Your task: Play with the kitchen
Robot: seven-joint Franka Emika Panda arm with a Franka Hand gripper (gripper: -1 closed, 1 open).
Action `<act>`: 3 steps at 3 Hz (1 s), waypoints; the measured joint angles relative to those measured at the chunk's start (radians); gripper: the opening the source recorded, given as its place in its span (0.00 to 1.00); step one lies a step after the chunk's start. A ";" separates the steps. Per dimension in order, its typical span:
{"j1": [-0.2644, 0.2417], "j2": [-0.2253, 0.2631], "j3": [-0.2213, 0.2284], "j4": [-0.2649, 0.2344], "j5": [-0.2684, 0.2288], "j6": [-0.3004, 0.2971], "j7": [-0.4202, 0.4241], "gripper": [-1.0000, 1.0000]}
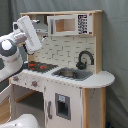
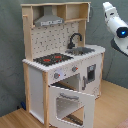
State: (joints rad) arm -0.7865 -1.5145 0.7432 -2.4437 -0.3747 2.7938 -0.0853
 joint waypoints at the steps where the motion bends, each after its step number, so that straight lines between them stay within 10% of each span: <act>1: -0.059 0.004 0.022 0.014 0.000 -0.024 0.091 1.00; 3: -0.189 0.028 0.066 0.093 0.001 -0.055 0.215 1.00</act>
State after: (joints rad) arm -0.9756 -1.4864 0.8091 -2.3504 -0.3742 2.7391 0.1295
